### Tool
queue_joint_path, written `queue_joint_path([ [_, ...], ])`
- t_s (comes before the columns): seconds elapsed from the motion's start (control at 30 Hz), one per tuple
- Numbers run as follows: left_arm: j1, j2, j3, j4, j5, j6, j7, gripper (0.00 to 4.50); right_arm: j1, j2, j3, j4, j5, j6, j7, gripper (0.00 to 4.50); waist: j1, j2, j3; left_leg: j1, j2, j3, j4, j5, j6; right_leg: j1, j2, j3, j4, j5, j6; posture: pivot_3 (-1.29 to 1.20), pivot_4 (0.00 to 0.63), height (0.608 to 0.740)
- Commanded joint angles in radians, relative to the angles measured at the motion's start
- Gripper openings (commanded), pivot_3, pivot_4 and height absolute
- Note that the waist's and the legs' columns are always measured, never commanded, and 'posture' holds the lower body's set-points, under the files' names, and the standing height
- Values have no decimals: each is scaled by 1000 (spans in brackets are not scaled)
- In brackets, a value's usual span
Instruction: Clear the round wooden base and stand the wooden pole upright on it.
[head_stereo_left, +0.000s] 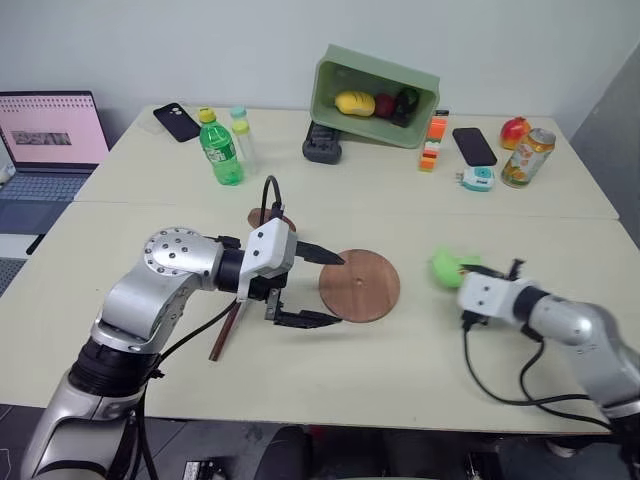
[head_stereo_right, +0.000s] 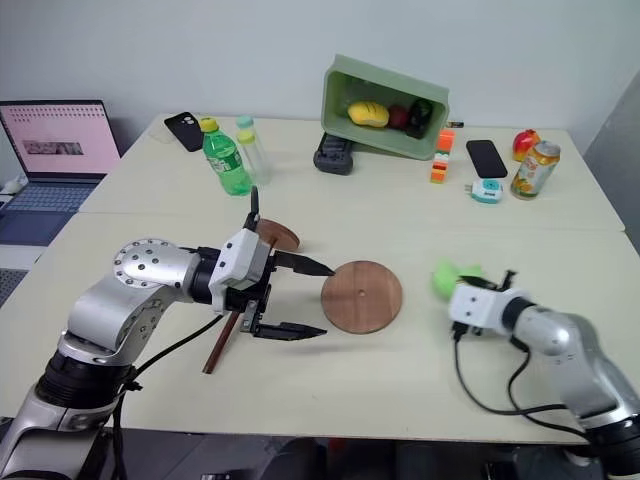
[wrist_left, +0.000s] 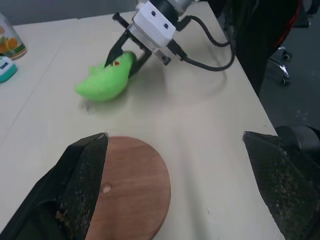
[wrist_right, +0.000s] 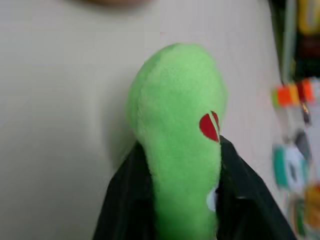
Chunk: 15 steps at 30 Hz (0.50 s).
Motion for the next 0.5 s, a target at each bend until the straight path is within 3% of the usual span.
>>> queue_joint_path([
  [0.03, -61, -66, -26, 17, 26, 6, 70, 4500, -5, -55, -88, 131, -35, -83, -80, 411, -2, 0, 0, 0, 0, 1, 0, 0, 0, 0, 0, 0, 0, 0, 0, 0, 150, 740],
  [0.1, -82, -103, -49, 33, 42, 0, 86, 4500, -28, -51, -75, 189, -39, -109, -91, 122, -10, 0, 0, 1, 1, 2, 0, 0, 0, 0, 0, 1, 0, 0, 0, 0, 150, 740],
  [0.3, -119, -178, -92, 70, 87, -19, 123, 4500, -41, -28, -63, 248, 14, -119, -23, 122, -15, 0, 0, 2, 1, 4, -1, 0, 0, -1, 3, 3, 1, 0, 0, 0, 150, 740],
  [0.33, -119, -181, -94, 70, 91, -17, 127, 4500, -30, -24, -76, 235, 39, -102, -3, 769, -15, 0, 0, 2, 2, 4, -1, 0, 0, -1, 3, 3, 1, 0, 0, 0, 150, 740],
  [0.37, -117, -182, -93, 67, 92, -10, 133, 4500, -18, -25, -87, 219, 59, -91, 16, 836, -13, 0, 0, 1, 3, 4, -1, 0, 0, -1, 2, 3, 1, 0, 0, 0, 150, 740],
  [0.5, -118, -162, -73, 58, 103, 21, 165, 4500, 29, -36, -145, 114, 133, -34, 83, 1809, -9, 0, 0, 1, 2, 3, 0, 0, 0, -1, 2, 3, 1, 0, 0, 0, 150, 740],
])
